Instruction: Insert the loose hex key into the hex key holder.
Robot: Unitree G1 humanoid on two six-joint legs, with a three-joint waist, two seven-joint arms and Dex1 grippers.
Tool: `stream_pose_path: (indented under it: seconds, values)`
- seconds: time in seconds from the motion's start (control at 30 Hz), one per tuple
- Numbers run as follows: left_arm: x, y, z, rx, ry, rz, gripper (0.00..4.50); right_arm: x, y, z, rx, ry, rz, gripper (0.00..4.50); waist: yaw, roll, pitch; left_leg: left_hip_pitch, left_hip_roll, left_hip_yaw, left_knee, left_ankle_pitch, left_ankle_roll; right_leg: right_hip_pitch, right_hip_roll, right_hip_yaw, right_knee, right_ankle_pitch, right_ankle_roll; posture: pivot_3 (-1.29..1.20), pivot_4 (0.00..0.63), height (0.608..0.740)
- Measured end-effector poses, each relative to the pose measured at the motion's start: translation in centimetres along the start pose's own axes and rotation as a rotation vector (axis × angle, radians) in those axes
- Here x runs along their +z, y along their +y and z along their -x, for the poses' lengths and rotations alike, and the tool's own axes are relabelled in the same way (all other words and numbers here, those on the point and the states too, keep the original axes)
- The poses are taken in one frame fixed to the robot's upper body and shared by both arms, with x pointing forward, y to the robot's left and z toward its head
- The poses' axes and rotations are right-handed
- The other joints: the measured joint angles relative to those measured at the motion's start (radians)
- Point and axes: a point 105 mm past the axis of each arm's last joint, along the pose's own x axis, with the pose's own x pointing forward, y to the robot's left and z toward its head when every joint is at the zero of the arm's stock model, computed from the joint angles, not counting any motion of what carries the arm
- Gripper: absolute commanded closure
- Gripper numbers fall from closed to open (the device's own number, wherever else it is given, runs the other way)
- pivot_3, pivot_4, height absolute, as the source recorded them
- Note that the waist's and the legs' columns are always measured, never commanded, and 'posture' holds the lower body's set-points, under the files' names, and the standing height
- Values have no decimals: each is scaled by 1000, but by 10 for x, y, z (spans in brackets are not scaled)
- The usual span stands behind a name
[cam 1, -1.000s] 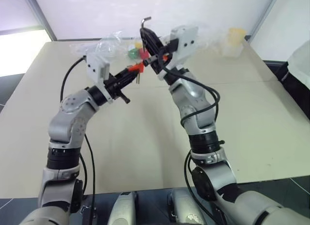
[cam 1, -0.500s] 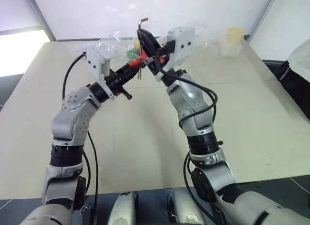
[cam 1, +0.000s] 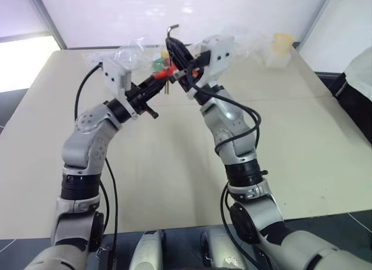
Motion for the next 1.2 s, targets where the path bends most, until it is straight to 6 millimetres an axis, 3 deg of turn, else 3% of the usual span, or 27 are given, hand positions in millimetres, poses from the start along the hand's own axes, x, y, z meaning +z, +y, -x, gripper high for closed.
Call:
stream_pose_path:
  seconds: [1.2]
  values:
    - [7,-5,-1,-10,-23,24,4500,0,-4,1,-14,0,7,4473,0,0,0,0,0,0,0,0,0,0,0,0,0,0,0,0,150,740]
